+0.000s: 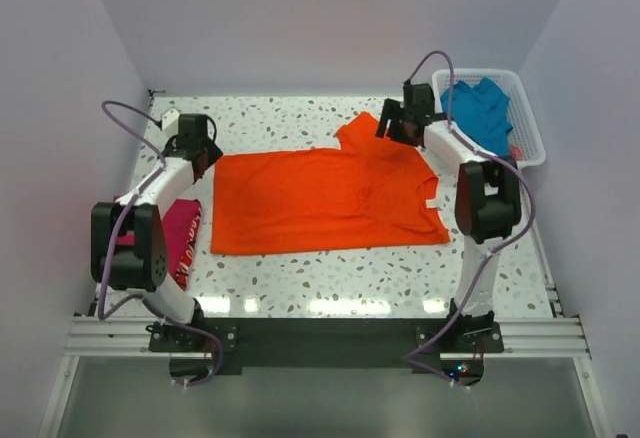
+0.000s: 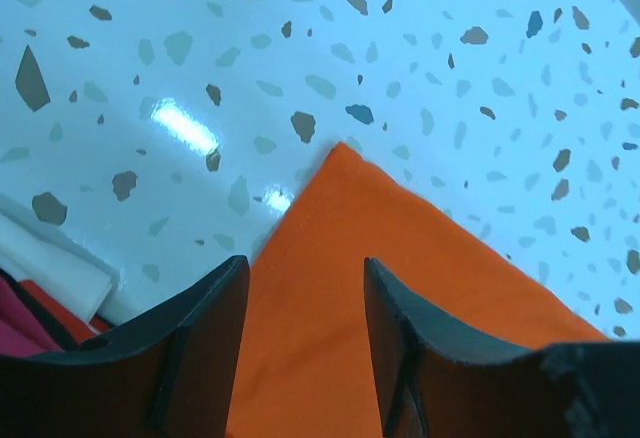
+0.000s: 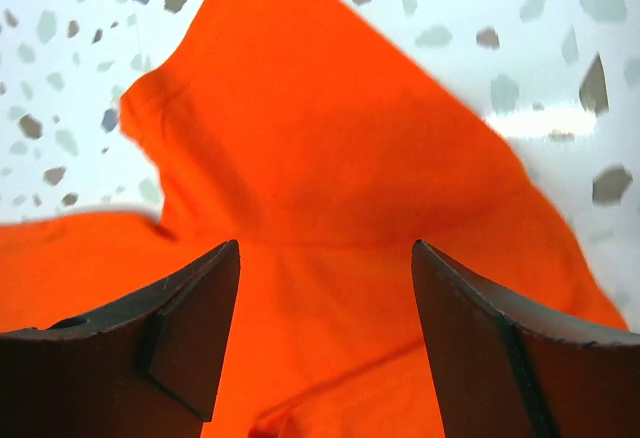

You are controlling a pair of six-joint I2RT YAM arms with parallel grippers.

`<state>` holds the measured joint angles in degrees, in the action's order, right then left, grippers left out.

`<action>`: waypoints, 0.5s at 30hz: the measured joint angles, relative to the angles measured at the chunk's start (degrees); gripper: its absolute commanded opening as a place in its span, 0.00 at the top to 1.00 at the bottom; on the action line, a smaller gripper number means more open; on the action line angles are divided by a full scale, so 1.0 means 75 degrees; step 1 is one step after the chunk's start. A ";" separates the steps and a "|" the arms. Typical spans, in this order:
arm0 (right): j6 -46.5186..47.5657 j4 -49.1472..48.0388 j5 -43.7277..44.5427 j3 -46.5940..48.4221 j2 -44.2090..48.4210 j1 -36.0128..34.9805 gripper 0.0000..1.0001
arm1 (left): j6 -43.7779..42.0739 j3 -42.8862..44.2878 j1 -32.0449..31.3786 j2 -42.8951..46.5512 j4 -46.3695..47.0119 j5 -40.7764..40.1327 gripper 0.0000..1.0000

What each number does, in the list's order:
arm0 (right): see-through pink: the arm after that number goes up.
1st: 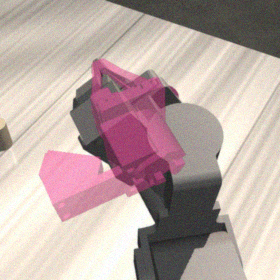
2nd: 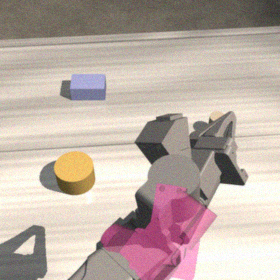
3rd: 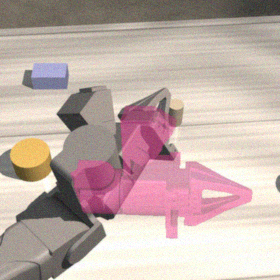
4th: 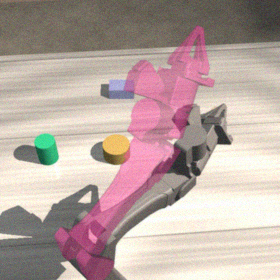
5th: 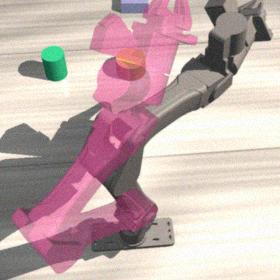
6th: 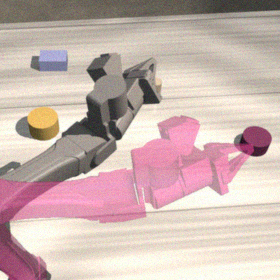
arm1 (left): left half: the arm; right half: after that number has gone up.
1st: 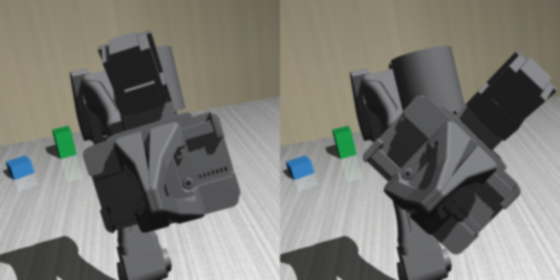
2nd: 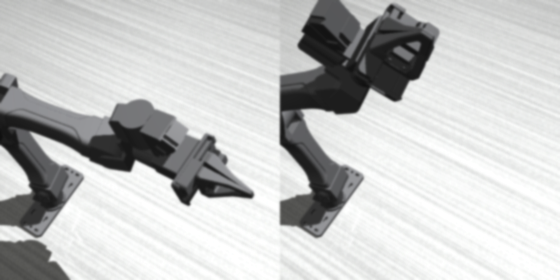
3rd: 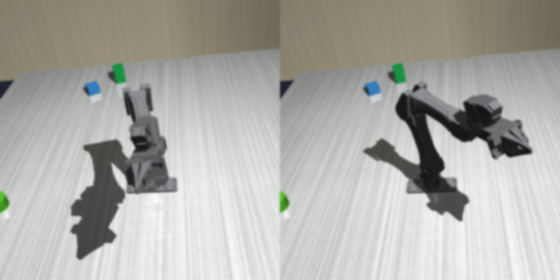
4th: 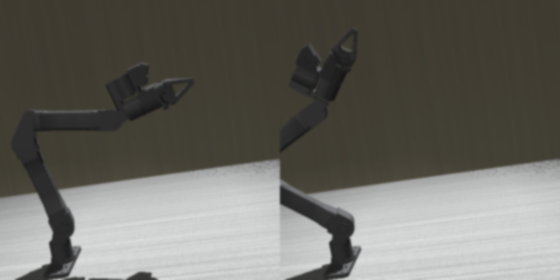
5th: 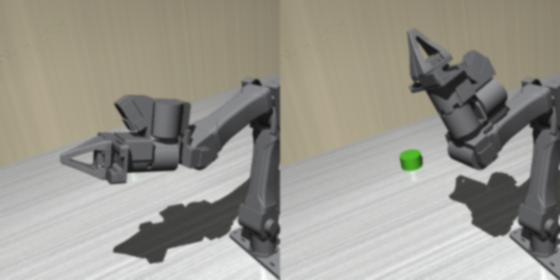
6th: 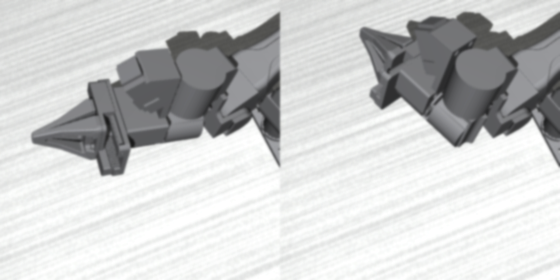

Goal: Fold and stack the t-shirts
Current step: Fold the tshirt

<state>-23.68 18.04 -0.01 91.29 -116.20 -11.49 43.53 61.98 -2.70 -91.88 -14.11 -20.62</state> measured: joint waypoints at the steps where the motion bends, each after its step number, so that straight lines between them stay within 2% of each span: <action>1: 0.0114 -0.0050 0.0009 0.0300 -0.0344 0.0015 0.28 | -0.0085 0.0233 0.0015 -0.0306 -0.0015 -0.0052 0.48; 8: 0.1003 -0.0067 0.0073 0.2553 -0.2291 0.0052 0.28 | -0.0440 0.1632 0.0035 -0.1979 -0.0076 -0.0160 0.50; 15: 0.1547 0.0064 0.0067 0.3719 -0.3241 0.0047 0.32 | -0.0699 0.2328 0.0032 -0.2911 -0.0189 -0.0111 0.55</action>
<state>-12.08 18.52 0.49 119.17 -140.51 -11.14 38.28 79.44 -2.46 -113.71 -15.53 -21.45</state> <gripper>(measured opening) 0.691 0.459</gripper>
